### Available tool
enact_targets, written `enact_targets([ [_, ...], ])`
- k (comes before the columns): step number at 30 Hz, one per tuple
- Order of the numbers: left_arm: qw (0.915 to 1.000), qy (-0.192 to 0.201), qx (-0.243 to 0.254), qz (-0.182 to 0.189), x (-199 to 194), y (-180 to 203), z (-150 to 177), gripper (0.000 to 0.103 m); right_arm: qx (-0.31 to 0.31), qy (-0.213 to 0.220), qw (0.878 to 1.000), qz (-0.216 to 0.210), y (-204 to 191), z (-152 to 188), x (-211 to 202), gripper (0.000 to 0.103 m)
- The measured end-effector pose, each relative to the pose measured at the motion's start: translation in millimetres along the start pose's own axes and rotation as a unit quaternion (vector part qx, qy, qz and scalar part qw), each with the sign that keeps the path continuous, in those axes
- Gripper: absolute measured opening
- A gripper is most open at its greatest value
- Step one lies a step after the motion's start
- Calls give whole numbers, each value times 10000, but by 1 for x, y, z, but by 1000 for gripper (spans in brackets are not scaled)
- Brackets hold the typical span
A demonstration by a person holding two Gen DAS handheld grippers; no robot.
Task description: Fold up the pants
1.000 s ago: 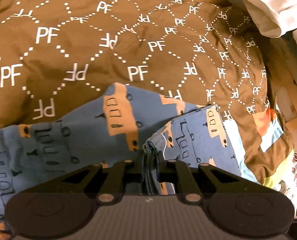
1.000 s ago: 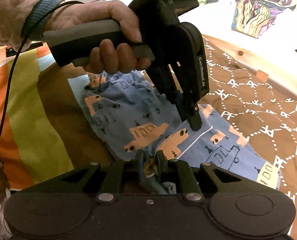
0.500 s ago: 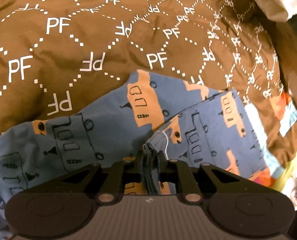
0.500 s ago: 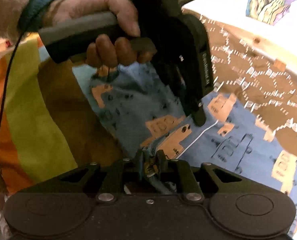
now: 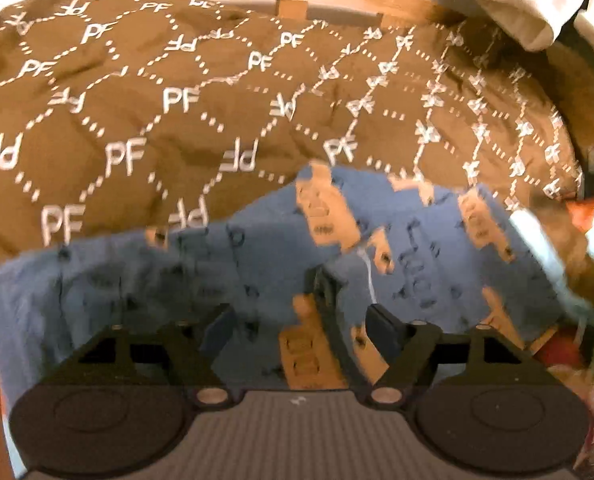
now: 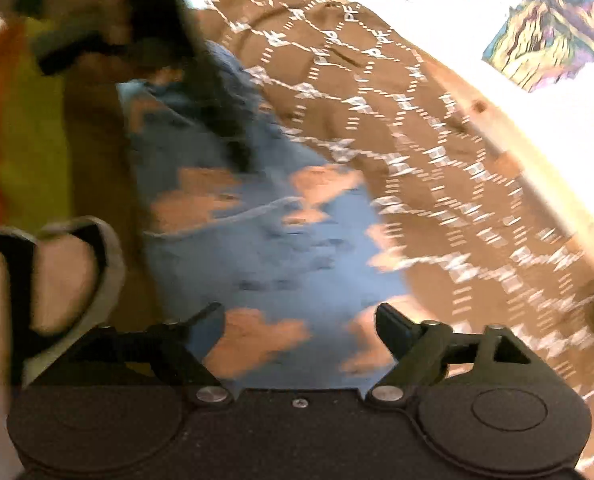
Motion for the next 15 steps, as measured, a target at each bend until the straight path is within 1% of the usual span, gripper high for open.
enact_targets([
  [2,9999,25,45,-164,-2,4,12,78,-66,22,10000,-28,19,-10,8,90],
  [5,9986,71,105,-515,1,4,31,77,-66,237,9992,-324,34,-22,33,90],
  [7,9974,217,213,-659,1,4,38,78,151,404,9979,-493,40,-26,55,90],
  [9,9959,253,382,-774,1,5,42,79,410,462,9963,-599,41,-26,77,90],
  [11,9946,276,475,-885,2,4,44,80,466,465,9968,-458,40,-25,95,90],
  [14,9938,242,547,-938,0,4,43,81,244,251,9994,76,41,-14,122,90],
  [15,9938,295,541,-927,-6,4,42,81,352,307,9989,59,43,-13,123,90],
])
Point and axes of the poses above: each gripper's, at about its wrist camera, not at the fingertips, and x roughly the way its jaws point, y to its right, z to its underside, the point moved 8 cm from there along x, roughly the way its jaws point, and after that the axes turned 12 degrees about y, right-handed, at the moved point
